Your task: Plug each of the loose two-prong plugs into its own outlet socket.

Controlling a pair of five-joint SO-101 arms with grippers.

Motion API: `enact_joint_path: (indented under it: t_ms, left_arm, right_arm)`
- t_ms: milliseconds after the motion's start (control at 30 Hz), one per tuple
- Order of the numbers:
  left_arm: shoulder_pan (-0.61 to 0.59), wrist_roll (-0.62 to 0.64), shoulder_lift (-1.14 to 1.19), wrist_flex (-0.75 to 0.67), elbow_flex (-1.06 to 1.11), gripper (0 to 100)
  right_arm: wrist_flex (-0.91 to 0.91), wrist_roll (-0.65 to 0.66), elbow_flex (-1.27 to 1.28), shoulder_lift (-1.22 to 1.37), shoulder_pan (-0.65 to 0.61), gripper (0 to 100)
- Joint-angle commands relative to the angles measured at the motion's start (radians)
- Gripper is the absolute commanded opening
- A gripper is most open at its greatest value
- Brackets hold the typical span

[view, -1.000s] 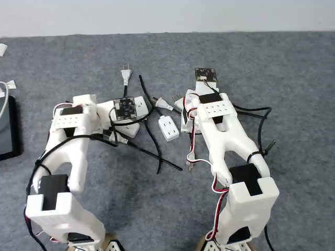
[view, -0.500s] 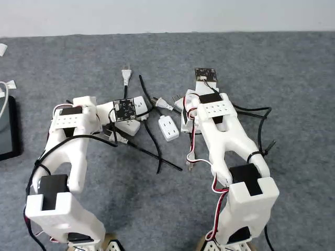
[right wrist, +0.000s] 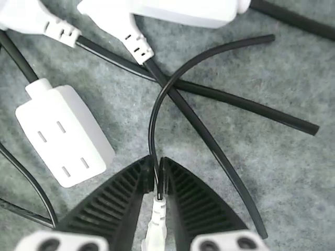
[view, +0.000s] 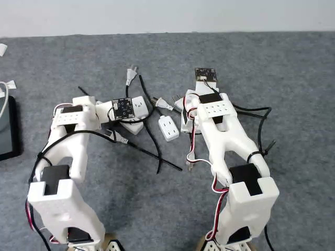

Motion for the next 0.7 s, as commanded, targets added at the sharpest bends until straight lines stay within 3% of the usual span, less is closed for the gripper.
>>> enact_joint_path:
  t_ms: [0,200,400,533,667]
  left_arm:
    - [0.012,-0.003,0.015,-0.014,-0.007,2]
    - [-0.003,-0.003,-0.091,0.097,-0.010,2]
    - [0.035,0.031,-0.192,0.178,-0.005,19]
    - [0.054,0.180,-0.187,0.077,-0.002,21]
    - [0.054,0.201,-0.160,-0.021,-0.004,21]
  right_arm:
    - [-0.019,0.014,-0.009,-0.030,-0.010,2.8]
    - [-0.019,0.014,-0.009,-0.030,-0.010,2.8]
    - [-0.019,0.015,-0.009,-0.030,-0.010,2.8]
    - [-0.019,0.015,-0.009,-0.030,-0.010,2.8]
    - [-0.019,0.017,-0.009,-0.030,-0.010,2.8]
